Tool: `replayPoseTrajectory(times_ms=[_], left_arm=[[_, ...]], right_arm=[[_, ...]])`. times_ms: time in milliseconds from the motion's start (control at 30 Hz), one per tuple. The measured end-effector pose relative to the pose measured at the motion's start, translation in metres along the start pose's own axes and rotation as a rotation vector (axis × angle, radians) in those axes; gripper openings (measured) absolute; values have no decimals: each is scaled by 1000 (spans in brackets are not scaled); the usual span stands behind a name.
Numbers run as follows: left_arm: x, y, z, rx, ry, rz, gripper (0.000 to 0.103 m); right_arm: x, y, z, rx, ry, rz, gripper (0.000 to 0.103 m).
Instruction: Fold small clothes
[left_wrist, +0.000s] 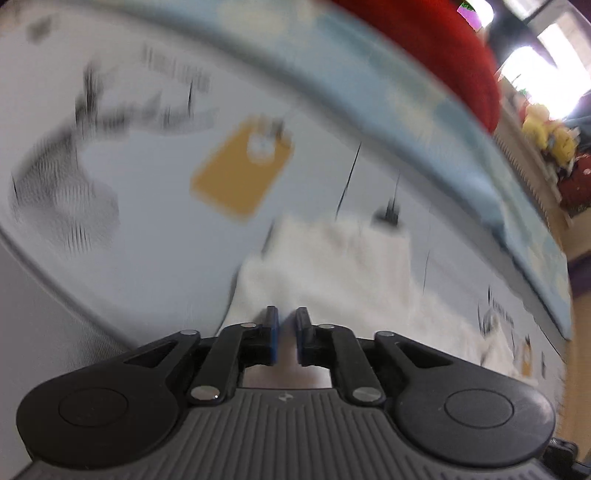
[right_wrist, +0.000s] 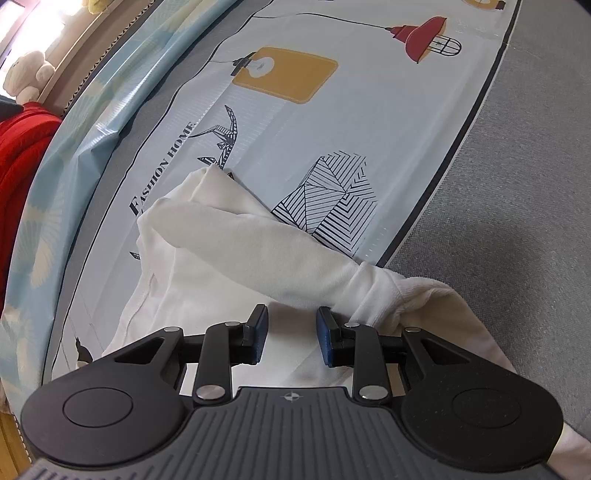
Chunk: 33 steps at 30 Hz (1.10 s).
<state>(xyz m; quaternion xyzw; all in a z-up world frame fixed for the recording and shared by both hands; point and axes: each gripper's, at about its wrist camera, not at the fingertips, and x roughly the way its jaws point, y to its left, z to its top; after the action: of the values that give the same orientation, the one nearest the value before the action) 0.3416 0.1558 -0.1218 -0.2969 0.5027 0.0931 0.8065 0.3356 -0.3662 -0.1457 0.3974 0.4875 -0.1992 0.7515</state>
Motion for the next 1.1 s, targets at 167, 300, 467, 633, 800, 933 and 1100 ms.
replayPoseTrajectory(times_ms=[167,300,467,633,800,933,1100], left_arm=[[-9,11,1,-71,59,2,14],[-39,5,4,-56,35,-16,20],[-82,-3,9,-1,-15,-45,20],[-132,-11,-5,145,-87,-56,20],[-186,-8,-49,315,-151,11,20],[-230,1,-97,438,-166,-9,20],[-252,49,-170,432,-128,-22,25]], right_arm=[[-15,-8,7,47,-26,-21,29],[-44,-14,13,61,-119,-72,30],[-83,-28,23,96,-177,-66,30],[-132,-31,22,3,-256,-7,30],[-192,-37,-1,-216,-352,82,32],[-234,-60,-31,-337,-317,132,38],[-265,-121,-79,-424,-259,150,41]])
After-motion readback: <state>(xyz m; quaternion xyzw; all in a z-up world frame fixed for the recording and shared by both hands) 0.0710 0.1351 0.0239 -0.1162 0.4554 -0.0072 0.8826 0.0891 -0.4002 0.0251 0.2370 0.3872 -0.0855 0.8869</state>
